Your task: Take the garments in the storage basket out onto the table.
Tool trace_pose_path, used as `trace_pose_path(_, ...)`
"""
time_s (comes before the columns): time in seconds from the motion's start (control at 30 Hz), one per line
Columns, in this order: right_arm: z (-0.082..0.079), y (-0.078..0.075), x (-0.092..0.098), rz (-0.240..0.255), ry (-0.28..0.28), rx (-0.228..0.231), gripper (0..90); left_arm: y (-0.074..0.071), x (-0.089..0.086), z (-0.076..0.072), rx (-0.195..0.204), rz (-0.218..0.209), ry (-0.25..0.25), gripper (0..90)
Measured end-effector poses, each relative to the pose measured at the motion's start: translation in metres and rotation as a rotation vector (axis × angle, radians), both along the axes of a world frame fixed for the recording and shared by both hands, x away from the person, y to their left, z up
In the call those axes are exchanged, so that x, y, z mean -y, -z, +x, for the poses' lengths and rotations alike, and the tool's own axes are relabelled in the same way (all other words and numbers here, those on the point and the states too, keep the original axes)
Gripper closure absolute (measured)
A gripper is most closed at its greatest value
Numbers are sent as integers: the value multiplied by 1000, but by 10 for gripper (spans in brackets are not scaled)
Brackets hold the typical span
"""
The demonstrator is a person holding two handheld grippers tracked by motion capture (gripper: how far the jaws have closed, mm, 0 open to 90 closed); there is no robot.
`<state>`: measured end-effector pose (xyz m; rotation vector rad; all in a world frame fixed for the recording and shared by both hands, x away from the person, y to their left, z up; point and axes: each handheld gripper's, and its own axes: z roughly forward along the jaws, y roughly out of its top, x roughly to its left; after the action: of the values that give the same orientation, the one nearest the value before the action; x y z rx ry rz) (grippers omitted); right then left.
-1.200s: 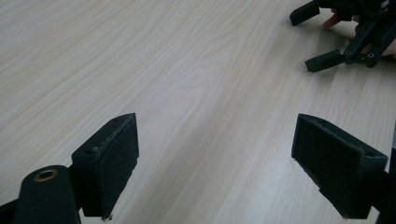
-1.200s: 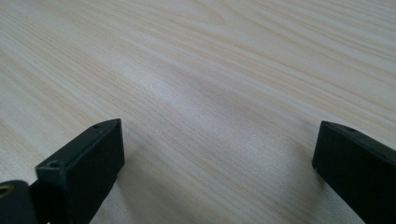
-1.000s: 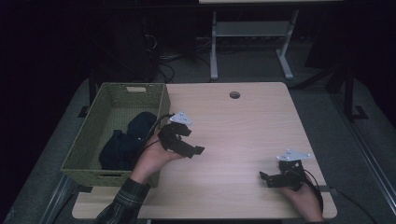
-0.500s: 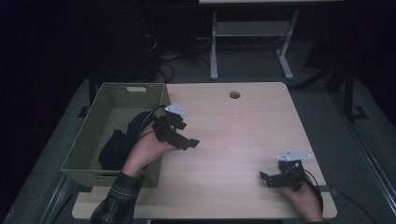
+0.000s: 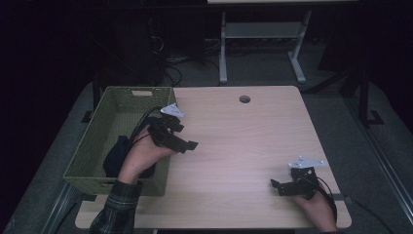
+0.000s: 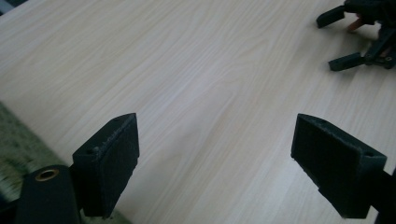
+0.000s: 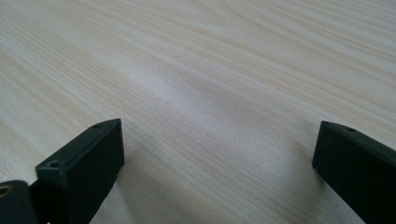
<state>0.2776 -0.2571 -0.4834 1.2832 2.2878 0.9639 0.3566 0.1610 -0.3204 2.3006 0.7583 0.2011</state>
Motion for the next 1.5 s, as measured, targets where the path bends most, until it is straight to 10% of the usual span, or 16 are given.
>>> trace_pose_path(1.5, 0, 0, 0, 0, 0, -1, 18, -11, -77, 0, 33, 104, -196, 154)
